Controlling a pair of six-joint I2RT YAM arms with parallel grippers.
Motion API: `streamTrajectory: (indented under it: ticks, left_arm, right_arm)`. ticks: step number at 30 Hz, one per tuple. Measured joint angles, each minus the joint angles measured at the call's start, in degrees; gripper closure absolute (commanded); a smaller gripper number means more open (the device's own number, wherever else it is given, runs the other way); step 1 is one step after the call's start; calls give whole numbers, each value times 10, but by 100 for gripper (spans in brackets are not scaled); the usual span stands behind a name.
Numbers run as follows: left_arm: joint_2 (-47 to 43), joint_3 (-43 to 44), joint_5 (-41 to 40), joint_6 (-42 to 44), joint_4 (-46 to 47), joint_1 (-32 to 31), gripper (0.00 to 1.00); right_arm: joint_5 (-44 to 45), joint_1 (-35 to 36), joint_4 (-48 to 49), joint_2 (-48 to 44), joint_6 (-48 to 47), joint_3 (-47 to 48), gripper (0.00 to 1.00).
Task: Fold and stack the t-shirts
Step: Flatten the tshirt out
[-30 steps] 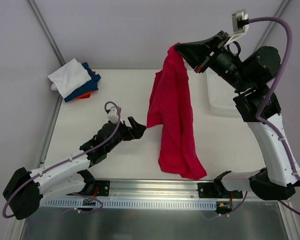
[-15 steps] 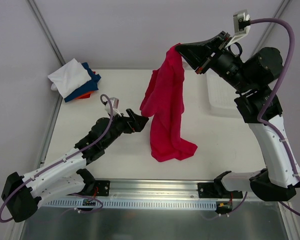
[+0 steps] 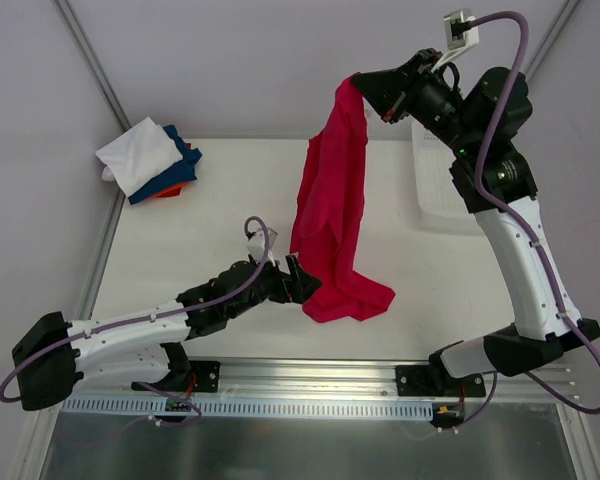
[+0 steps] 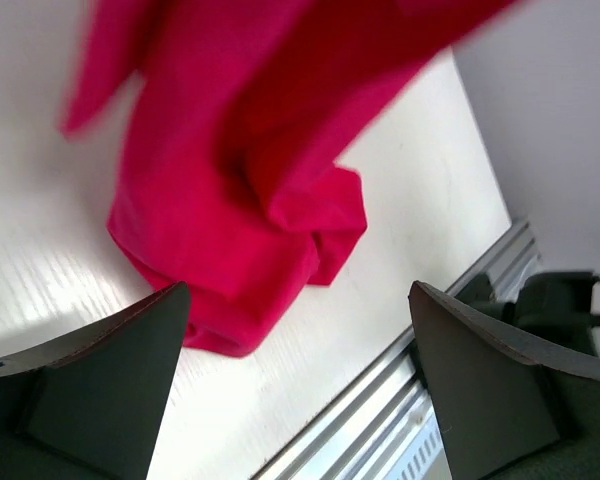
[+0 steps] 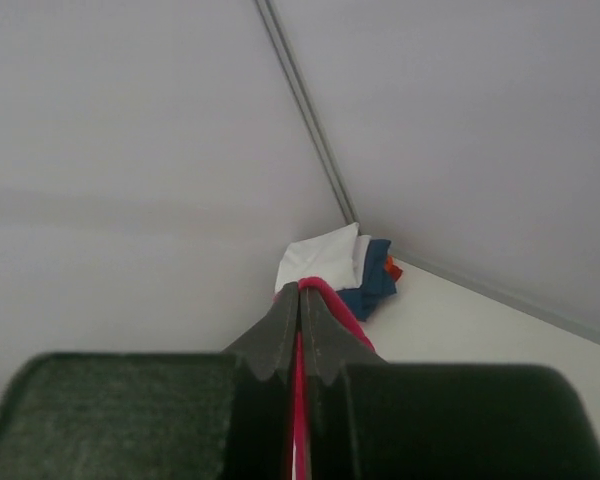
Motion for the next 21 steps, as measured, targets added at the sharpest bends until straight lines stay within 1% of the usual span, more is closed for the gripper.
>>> streamTrajectory:
  ticks: [4, 7, 11, 14, 17, 21]
  left_arm:
    - [70, 2, -13, -6, 15, -60, 8]
    - [141, 21, -21, -6, 19, -100, 10]
    - [239, 74, -30, -3, 14, -152, 10]
    - [299, 128, -56, 4, -1, -190, 10]
    - [341, 173, -86, 16, -15, -215, 10]
    - [375, 200, -132, 28, -35, -225, 10]
  right_arm:
    - [0, -29, -3, 35, 7, 16, 99]
    - [0, -45, -4, 54, 13, 30, 100]
    - [-2, -61, -5, 63, 21, 33, 99]
    - [-9, -65, -4, 63, 24, 33, 99]
    - [-16, -67, -4, 63, 26, 33, 99]
    - [-23, -71, -3, 61, 28, 30, 99]
